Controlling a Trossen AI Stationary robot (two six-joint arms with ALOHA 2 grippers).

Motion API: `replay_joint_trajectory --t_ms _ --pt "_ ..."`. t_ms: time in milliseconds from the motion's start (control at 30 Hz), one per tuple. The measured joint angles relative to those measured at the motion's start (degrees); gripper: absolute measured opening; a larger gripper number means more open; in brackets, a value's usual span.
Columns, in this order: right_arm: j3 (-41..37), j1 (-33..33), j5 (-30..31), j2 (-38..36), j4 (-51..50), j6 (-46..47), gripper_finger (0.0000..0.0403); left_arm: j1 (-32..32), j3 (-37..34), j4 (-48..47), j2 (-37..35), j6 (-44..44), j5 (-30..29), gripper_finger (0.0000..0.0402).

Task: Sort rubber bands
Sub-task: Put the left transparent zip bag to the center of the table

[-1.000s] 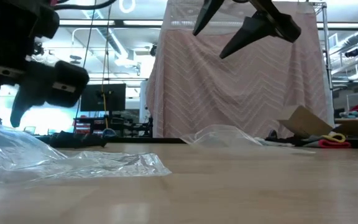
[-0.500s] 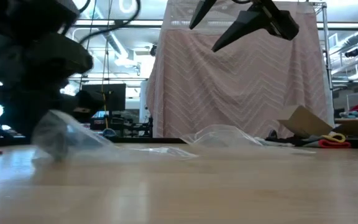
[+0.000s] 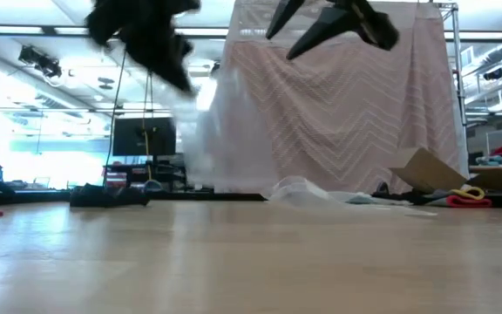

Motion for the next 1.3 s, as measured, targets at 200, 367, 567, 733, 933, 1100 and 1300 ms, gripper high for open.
replay_joint_trajectory --t_ms 200,367,567,733,933,1100,1300 --pt "0.00 -8.39 -6.04 -8.52 3.50 -20.59 0.0138 4.50 10.91 -7.49 -2.39 -0.90 -1.78 0.0001" --pt "0.04 -16.07 -13.75 -16.78 4.21 -34.90 0.0135 7.15 14.11 -8.21 -2.94 -5.55 -1.19 0.0001" --pt "0.04 -24.64 -20.65 -20.65 -9.46 -40.44 0.0134 9.07 7.85 -7.46 -1.11 -13.39 -0.70 0.0000" --pt "0.00 -27.16 -28.98 -19.92 -10.63 -46.17 0.0133 8.96 -1.54 7.41 2.14 -21.08 2.74 0.0001" --pt "-0.02 -27.22 -29.74 -19.01 -9.52 -48.55 0.0134 7.69 -8.80 15.43 10.72 -35.01 5.37 0.0009" --pt "-1.11 -26.90 -31.12 -18.92 -9.27 -49.56 0.0133 5.71 -9.26 12.43 15.90 -39.89 10.53 0.0003" --pt "-4.47 -27.26 -36.27 -19.04 -9.26 -49.79 0.0139 4.73 -9.15 19.88 16.71 -41.52 22.76 0.0047"
